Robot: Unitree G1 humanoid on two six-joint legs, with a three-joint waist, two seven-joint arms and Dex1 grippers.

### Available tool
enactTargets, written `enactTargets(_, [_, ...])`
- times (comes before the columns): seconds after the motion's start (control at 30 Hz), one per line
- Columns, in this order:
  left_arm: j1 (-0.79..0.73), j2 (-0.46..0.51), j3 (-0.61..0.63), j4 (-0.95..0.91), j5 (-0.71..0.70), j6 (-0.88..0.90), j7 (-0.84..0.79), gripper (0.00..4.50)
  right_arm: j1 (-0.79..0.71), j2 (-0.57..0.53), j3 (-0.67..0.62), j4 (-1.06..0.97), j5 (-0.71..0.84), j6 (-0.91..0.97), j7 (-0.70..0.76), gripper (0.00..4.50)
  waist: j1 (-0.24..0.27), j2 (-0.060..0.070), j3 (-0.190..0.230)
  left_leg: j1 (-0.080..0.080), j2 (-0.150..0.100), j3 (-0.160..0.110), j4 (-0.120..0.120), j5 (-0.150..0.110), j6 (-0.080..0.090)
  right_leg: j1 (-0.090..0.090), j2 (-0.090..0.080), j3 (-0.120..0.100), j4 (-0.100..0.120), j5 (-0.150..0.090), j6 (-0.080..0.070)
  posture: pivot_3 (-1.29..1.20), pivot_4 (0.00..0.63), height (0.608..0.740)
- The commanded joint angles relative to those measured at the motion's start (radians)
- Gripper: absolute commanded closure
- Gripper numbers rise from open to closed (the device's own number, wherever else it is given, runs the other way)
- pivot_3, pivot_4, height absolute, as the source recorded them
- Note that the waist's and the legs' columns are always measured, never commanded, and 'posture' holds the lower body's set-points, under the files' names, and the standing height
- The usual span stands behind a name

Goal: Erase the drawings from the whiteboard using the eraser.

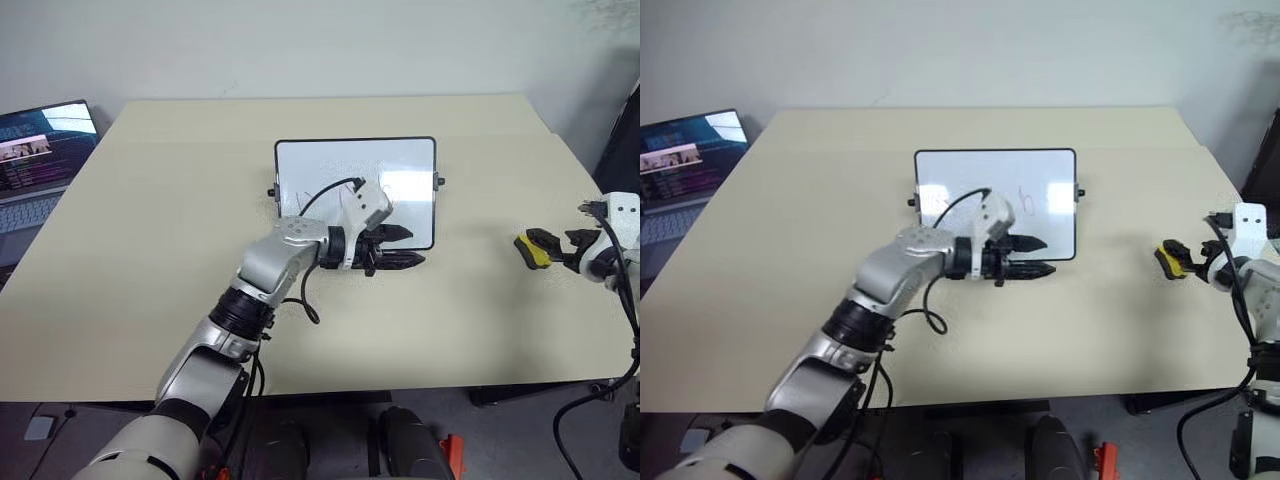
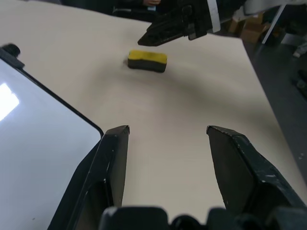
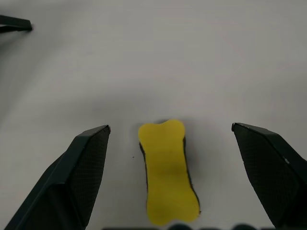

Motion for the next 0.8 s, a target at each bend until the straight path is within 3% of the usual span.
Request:
enactTargets(0.03, [-0.008,-0.019,-0.009,-0.024,0.030,-0.026,-0.012,1.71,-0.012,0.008,-0.003,-0.011,-0.010,0.004,0.001,0.05,0.002,0.000,0.000,0.000,0.000,0.000,0.000,0.000,0.000,0.000,0.000,0.000,0.000,0.000,0.000,0.00,0.150,0.740])
enactTargets(0.4, [0.010,-0.020,0.010,-0.048,0.051,-0.017,-0.036,1.71,-0.034,0.036,0.001,0.070,-0.055,-0.041,0.002,0.05,0.002,0.000,0.000,0.000,0.000,0.000,0.000,0.000,0.000,0.000,0.000,0.000,0.000,0.000,0.000,0.00,0.150,0.740])
enactTargets(0.5, [0.021,-0.013,0.007,-0.055,0.062,-0.016,-0.031,1.71,-0.044,0.043,0.003,0.094,-0.066,-0.053,0.006,0.60,0.001,0.000,0.000,0.000,0.000,0.000,0.000,0.000,0.000,0.000,0.000,0.000,0.000,0.000,0.000,0.00,0.150,0.740])
enactTargets(0.8, [0.031,-0.008,0.013,-0.068,0.070,-0.009,-0.032,1.71,-0.050,0.058,0.010,0.121,-0.084,-0.068,0.006,3.64,0.002,0.000,0.000,0.000,0.000,0.000,0.000,0.000,0.000,0.000,0.000,0.000,0.000,0.000,0.000,0.00,0.150,0.740])
